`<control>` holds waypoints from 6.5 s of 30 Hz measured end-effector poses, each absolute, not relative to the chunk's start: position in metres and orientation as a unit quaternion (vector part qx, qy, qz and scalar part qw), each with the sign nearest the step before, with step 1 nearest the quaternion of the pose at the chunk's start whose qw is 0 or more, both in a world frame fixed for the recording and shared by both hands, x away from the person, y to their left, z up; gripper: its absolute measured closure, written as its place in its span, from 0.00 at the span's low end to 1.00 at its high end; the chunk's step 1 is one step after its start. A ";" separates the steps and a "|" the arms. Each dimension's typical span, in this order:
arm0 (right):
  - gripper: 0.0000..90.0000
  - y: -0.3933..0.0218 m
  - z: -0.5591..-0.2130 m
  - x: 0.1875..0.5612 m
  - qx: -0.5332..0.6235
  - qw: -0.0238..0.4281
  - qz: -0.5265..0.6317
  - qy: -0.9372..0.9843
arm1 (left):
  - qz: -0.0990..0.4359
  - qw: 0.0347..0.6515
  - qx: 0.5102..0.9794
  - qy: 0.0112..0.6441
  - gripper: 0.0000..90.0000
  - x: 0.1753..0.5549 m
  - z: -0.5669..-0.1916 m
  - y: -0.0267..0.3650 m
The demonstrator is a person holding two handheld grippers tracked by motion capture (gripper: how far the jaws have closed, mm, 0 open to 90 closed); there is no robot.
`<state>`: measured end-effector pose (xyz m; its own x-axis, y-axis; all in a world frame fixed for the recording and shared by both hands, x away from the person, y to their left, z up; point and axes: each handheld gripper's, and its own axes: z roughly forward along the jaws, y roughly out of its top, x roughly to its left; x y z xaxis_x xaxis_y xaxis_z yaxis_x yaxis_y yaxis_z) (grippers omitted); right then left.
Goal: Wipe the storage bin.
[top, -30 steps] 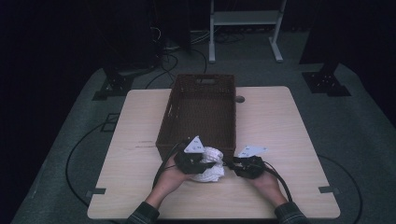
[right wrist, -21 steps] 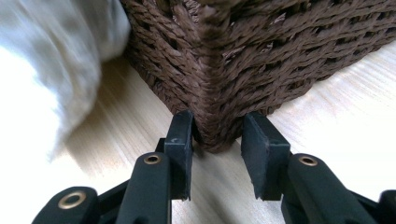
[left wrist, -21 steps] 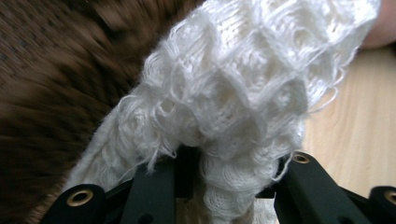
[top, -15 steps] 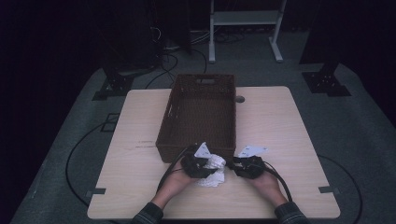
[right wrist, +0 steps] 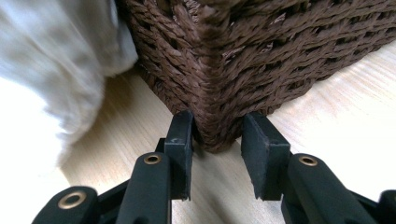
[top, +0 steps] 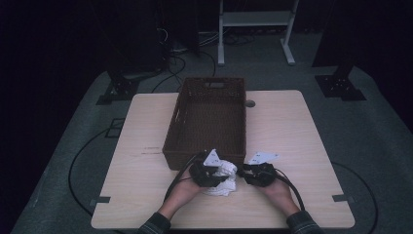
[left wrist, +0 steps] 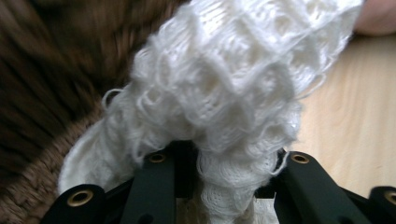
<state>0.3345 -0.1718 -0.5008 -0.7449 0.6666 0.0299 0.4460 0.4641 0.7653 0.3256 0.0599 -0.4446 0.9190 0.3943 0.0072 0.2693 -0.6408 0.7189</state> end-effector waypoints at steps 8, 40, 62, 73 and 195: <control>0.71 -0.172 -0.501 0.334 0.331 0.137 0.400 0.843 | 0.096 0.425 0.883 0.173 0.75 0.319 -0.414 0.062; 0.71 -0.171 -0.501 0.334 0.332 0.137 0.400 0.843 | 0.059 0.392 0.903 0.167 0.75 0.338 -0.456 0.031; 0.71 -0.173 -0.501 0.335 0.329 0.138 0.400 0.844 | 0.048 0.409 0.893 0.179 0.75 0.320 -0.423 0.072; 0.72 -0.173 -0.501 0.335 0.330 0.134 0.401 0.844 | 0.080 0.404 0.881 0.232 0.75 0.307 -0.409 0.137; 0.24 -0.307 -0.501 0.301 0.480 0.199 0.340 0.784 | 0.172 0.417 0.814 0.367 0.86 0.345 -0.393 0.231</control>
<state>0.3007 -0.3071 -0.5008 -0.4608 0.8874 0.0141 0.6163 0.3085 0.7246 0.3448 0.2308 -0.3928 0.6716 0.7404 -0.0263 0.4540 -0.3832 0.8044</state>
